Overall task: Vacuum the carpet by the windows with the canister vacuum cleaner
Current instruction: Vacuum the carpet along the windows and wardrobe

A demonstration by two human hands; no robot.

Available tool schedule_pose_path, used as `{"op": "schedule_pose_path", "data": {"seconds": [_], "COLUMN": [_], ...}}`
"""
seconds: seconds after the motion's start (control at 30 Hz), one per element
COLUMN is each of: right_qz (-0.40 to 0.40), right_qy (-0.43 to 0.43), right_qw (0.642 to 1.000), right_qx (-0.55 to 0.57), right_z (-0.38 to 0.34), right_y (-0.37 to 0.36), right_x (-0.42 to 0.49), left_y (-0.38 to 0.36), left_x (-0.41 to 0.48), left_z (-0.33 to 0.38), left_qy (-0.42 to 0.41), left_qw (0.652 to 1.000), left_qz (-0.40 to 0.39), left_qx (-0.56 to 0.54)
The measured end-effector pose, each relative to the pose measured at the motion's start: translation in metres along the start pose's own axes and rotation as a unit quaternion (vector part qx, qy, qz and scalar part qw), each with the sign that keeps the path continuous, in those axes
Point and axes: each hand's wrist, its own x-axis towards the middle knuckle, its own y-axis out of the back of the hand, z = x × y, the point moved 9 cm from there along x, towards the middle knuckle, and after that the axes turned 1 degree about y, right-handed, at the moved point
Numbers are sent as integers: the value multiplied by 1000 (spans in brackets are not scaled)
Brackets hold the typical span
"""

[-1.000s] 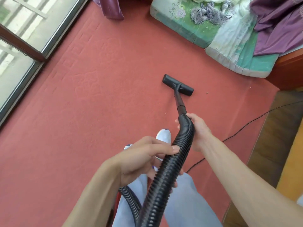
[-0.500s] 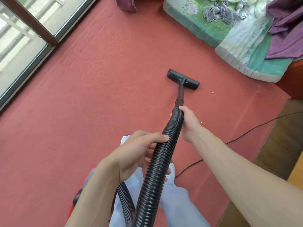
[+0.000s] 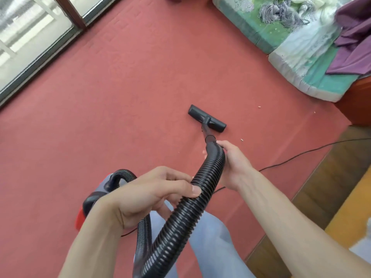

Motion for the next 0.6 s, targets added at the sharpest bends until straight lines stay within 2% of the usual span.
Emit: {"op": "schedule_pose_path", "data": {"seconds": [0.23,0.33,0.47,0.6], "right_qz": [48,45,18,-20], "right_qy": [68,73,64,25], "right_qw": [995,994,993,995], "right_qx": [54,70,93,92], "right_z": [4,23,62,93], "right_y": [3,5,0,-8], "right_x": [33,48,45,16], "left_y": [13,1,-7,9], "left_x": [22,33,11,-26], "left_z": [-50,-81,-118,-123], "left_qy": [-3,15,31,26], "left_qw": [991,988,992,998], "left_qz": [132,151,105,31], "left_qx": [-19,-31,-69,-57]}}
